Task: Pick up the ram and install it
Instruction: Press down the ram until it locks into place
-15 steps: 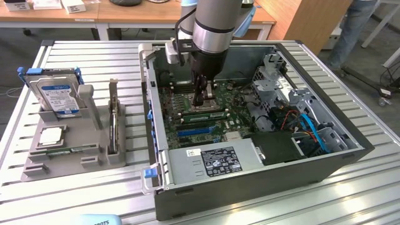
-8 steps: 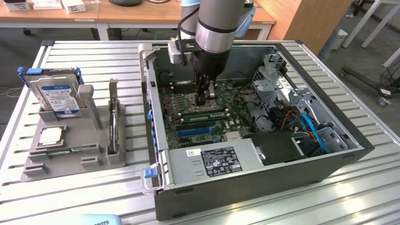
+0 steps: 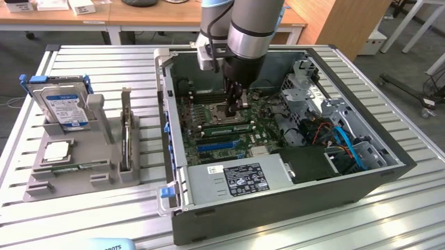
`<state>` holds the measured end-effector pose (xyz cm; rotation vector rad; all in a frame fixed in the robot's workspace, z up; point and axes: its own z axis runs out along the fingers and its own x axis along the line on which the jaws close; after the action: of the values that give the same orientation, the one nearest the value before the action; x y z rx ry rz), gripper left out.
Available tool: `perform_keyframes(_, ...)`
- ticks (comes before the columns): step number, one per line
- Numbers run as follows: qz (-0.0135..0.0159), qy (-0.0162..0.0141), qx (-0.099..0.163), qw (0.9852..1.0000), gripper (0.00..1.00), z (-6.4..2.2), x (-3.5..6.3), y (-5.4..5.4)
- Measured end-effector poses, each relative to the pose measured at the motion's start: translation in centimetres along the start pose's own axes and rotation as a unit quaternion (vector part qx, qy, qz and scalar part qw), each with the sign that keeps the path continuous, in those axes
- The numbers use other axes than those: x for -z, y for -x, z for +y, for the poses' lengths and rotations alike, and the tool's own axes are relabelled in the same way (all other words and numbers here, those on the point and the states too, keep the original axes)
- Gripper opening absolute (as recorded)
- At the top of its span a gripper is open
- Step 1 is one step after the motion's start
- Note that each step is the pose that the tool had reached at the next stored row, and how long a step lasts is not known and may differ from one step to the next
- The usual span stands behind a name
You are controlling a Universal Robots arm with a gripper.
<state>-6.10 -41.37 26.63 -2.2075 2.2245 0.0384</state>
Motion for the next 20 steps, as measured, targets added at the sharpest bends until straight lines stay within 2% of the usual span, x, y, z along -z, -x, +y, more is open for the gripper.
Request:
perform_keyframes(6, 0.0001, 0.0, 0.0, 1.0, 0.1, -1.26, 0.02, 0.0)
perform_keyframes(20, 0.0, 0.0, 0.0, 1.0, 0.1, -1.29, 0.02, 0.0)
